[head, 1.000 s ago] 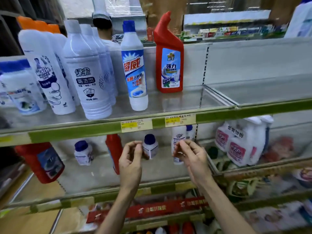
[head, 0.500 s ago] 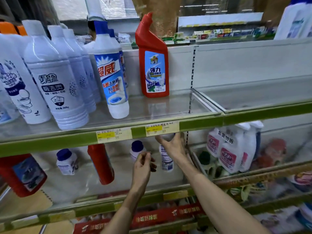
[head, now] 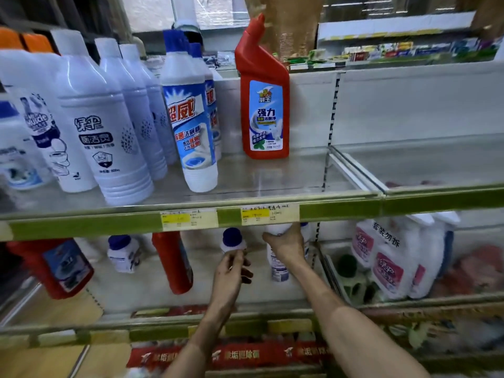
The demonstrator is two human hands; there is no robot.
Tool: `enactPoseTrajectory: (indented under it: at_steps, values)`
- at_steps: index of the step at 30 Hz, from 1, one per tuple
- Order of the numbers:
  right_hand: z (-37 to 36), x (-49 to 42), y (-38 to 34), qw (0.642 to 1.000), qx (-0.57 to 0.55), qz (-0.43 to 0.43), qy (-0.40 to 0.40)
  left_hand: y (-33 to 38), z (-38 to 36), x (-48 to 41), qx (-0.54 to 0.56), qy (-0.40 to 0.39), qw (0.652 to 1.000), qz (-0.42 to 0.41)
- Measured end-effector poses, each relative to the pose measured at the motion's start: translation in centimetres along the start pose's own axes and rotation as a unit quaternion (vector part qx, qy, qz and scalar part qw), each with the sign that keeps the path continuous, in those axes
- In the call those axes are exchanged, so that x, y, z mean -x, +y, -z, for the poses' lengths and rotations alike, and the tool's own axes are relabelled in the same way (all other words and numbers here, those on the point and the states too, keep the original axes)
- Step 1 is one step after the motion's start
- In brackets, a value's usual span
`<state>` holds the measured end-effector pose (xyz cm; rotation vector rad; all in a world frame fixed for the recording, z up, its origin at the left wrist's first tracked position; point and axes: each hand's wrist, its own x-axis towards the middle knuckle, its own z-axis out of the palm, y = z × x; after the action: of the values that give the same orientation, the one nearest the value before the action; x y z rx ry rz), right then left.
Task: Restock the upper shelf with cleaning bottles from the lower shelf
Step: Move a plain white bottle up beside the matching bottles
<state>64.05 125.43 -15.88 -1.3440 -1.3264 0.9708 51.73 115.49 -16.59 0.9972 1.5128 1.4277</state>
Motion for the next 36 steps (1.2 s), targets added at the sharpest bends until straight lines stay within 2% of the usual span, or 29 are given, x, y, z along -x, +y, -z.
enactPoseTrajectory:
  at_steps: [6, 10, 12, 15, 18, 21, 24, 27, 29, 32, 36]
  values:
    - [1.1, 0.2, -0.6, 0.994, -0.110, -0.003, -0.007, -0.1, 1.1, 0.1, -0.026, -0.001, 0.999, -0.020]
    - [0.9, 2.0, -2.0, 0.976, -0.211, -0.036, -0.028, -0.9, 1.3, 0.8, -0.071, -0.048, 0.996, 0.030]
    - [0.7, 3.1, -2.6, 0.953, -0.279, -0.098, -0.071, -0.9, 1.2, 1.8, -0.047, -0.102, 0.991, 0.078]
    - [0.8, 4.8, -3.3, 0.897, -0.383, -0.159, -0.153, -0.6, 1.4, 3.3, 0.085, -0.163, 0.964, 0.193]
    - [0.6, 6.4, -3.6, 0.864, -0.447, -0.146, -0.182, -0.7, 2.0, 4.5, 0.151, -0.240, 0.932, 0.227]
    - [0.7, 8.0, -3.6, 0.866, -0.450, -0.119, -0.184, -0.5, 2.5, 5.7, 0.120, -0.265, 0.935, 0.202]
    - [0.7, 9.4, -3.7, 0.863, -0.458, -0.119, -0.177, -0.2, 3.1, 6.8, 0.080, -0.244, 0.953, 0.162]
    - [0.8, 10.5, -4.0, 0.860, -0.462, -0.125, -0.177, -0.2, 3.5, 7.6, 0.078, -0.207, 0.961, 0.165]
    - [0.9, 11.3, -4.2, 0.864, -0.454, -0.124, -0.181, 0.0, 3.9, 8.1, 0.114, -0.185, 0.956, 0.197]
    - [0.9, 12.8, -4.5, 0.871, -0.435, -0.105, -0.205, 0.2, 4.7, 9.5, 0.165, -0.222, 0.925, 0.259]
    - [0.9, 15.2, -6.1, 0.864, -0.426, -0.055, -0.263, 0.1, 6.7, 11.1, 0.208, -0.221, 0.929, 0.211]
